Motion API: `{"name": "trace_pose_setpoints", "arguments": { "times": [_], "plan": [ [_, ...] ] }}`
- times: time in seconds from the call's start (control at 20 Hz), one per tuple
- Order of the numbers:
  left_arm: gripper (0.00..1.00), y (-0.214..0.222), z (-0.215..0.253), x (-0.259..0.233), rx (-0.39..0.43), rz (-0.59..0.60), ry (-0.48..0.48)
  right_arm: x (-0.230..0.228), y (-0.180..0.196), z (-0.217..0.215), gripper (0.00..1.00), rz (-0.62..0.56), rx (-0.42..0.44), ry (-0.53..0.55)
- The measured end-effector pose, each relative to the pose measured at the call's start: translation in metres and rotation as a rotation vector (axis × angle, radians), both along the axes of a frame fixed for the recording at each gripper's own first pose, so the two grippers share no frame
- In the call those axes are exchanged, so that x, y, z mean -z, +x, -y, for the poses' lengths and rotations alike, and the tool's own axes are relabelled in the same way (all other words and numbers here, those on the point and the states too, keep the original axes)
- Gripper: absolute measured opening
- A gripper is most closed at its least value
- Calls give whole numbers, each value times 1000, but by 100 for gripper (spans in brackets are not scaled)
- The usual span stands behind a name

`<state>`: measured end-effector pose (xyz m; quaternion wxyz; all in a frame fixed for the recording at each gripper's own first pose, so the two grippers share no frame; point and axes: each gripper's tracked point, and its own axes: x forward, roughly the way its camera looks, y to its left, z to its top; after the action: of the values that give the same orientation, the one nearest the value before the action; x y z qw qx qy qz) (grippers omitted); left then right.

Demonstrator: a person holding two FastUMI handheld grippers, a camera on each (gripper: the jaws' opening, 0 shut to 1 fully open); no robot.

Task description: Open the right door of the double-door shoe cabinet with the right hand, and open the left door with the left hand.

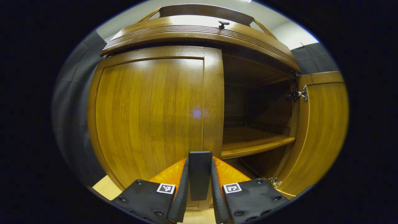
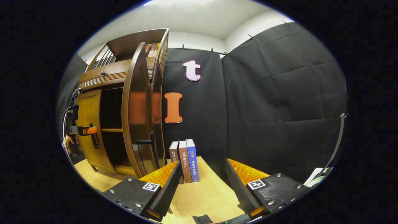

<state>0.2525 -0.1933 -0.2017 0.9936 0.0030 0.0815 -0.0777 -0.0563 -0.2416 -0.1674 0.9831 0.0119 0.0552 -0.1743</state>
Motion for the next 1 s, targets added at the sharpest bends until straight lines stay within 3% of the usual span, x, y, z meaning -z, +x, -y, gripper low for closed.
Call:
{"name": "trace_pose_setpoints", "arguments": {
  "times": [0.35, 1.0],
  "plan": [
    [30, -16, -2, -1, 66, -4, -14, -11, -7, -10, 97, 6, -12, -2],
    [30, -85, -26, -14, 161, -23, -32, -44, -25, -54, 97, 30, -39, -52]
  ]
}}
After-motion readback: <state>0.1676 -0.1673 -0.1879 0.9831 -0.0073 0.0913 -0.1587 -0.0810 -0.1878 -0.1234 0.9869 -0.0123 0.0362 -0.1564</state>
